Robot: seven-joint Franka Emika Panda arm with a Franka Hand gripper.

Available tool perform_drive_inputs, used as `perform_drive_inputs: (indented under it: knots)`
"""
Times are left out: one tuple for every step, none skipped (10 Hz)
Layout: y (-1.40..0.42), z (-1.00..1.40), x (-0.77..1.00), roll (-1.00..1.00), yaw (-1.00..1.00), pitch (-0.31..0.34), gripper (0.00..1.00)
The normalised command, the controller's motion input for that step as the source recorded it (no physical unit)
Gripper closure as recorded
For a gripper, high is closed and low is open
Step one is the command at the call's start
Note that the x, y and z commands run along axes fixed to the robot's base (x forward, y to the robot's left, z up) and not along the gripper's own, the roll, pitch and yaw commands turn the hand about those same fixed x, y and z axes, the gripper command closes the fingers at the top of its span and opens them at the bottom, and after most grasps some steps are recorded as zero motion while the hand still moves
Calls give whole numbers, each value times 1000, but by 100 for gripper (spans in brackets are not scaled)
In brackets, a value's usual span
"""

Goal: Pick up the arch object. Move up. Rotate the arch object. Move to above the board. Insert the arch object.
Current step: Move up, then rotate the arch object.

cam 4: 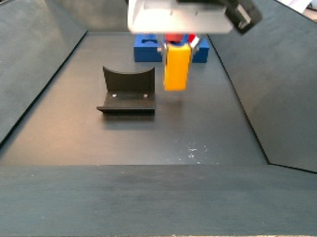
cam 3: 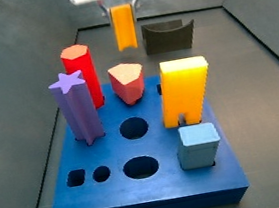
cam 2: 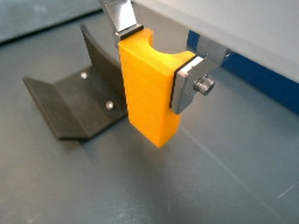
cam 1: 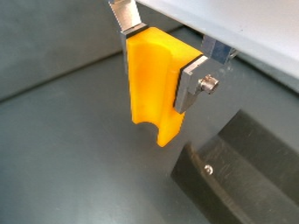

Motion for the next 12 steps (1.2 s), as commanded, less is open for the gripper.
perform_drive_inputs:
  knots:
    - [-16,304,-32,7,-11,26,100]
    - [117,1000,-622,0,0,0,100]
    - [129,1000,-641,4,1,-18,100]
    - [113,1000,-619,5,-5,-32,100]
    - [99,1000,-588,9,-11,-25,100]
    - [89,1000,-520,14,-17,0,100]
    - [78,1000,-447,21,-20,8,100]
    - [72,1000,-356,30,-21,12,100]
    - [60,852,-223,41,-21,40,100]
    - [46,670,-145,45,-22,45,100]
    - [34,484,-94,43,-20,48,100]
    - [33,306,-51,44,-18,57,100]
